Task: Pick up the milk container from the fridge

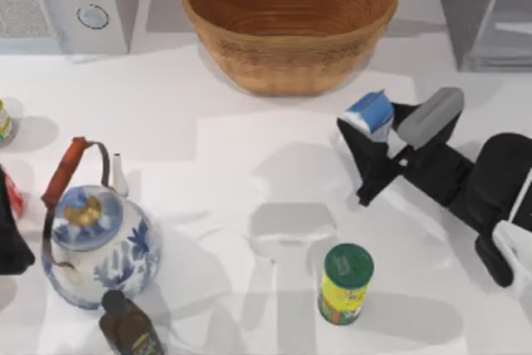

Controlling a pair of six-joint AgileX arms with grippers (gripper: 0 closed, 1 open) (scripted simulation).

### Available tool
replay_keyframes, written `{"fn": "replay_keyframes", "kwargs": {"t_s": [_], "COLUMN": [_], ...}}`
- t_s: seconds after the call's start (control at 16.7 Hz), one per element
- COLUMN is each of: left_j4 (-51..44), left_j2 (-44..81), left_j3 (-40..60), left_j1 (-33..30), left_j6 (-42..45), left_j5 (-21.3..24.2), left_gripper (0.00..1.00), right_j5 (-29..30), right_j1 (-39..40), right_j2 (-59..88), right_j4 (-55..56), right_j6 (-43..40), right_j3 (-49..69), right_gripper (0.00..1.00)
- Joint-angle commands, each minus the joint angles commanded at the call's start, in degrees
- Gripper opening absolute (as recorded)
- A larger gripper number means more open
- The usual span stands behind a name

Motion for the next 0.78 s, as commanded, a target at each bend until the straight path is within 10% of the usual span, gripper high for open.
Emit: {"fn": "replay_keyframes", "kwargs": {"t_s": [0.78], "left_j4": [0.0], "left_j2": [0.0], "left_j3": [0.0], "left_j1": [0.0], "left_j6": [0.0], "left_j5": [0.0], "left_gripper": [1.0], "right_j5": [0.0], "right_j1": [0.0], "right_j2": [0.0], "right_j4": [0.0], "right_j6": [0.0], "right_j3": [0.0], "right_gripper": [1.0]}}
